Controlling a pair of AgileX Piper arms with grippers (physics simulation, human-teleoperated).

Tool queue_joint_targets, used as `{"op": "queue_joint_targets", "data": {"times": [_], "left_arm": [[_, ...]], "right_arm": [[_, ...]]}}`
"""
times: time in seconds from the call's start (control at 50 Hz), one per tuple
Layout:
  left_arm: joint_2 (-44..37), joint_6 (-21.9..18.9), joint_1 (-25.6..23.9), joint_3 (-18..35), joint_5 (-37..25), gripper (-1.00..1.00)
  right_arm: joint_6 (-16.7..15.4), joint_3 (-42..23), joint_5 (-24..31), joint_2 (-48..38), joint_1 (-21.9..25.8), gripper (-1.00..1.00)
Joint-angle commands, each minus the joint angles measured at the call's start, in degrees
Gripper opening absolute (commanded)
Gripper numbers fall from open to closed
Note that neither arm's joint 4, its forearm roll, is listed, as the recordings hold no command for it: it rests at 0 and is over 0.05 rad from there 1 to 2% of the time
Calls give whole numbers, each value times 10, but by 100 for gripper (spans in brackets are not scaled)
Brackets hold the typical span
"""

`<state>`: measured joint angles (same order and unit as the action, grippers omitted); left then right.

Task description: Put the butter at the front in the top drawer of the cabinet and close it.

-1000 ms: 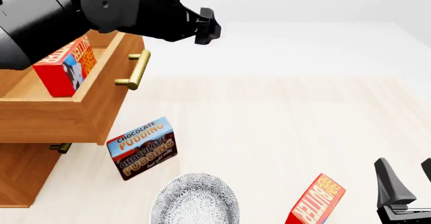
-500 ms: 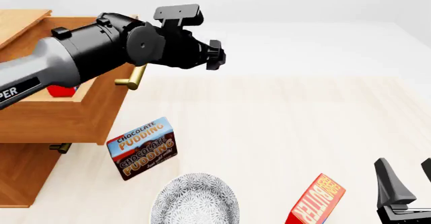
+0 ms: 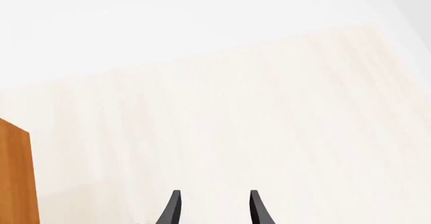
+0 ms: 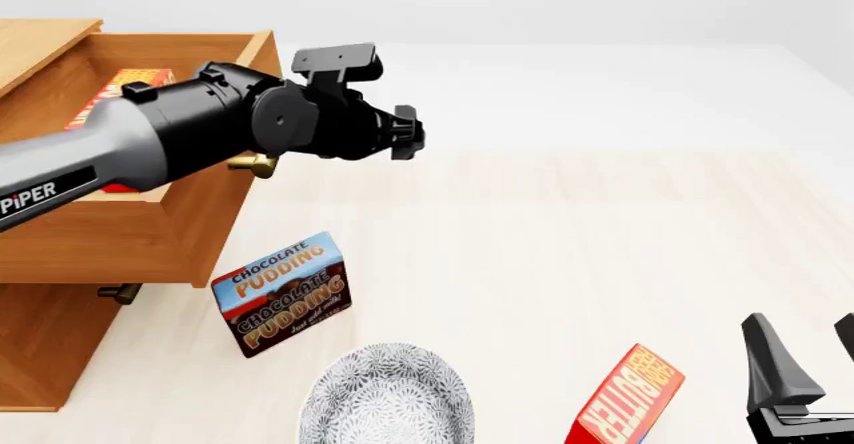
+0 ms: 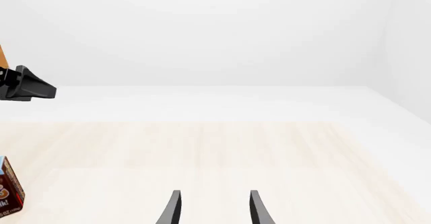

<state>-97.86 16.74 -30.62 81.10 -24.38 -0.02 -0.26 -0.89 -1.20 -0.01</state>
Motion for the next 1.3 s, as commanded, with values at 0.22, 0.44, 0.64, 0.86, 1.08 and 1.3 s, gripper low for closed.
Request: {"op": "queue_joint_targets", "data": {"times": [0.22, 0.44, 0.64, 0.86, 1.08, 1.3], "left_arm": [[11, 0, 24, -39, 18, 100], [22, 2, 45, -62, 23, 100], [35, -1, 60, -78, 20, 100], [61, -11, 84, -97, 11, 100], [73, -15, 97, -112, 10, 100], [87, -25, 123, -121, 1, 100]], "right_arm": [[0, 1, 3, 4, 0, 100], [0, 1, 3, 4, 0, 100], [0, 1, 3, 4, 0, 100], [0, 1, 3, 4, 0, 100], [0, 1, 3, 4, 0, 100], [0, 1, 3, 4, 0, 100]]}}
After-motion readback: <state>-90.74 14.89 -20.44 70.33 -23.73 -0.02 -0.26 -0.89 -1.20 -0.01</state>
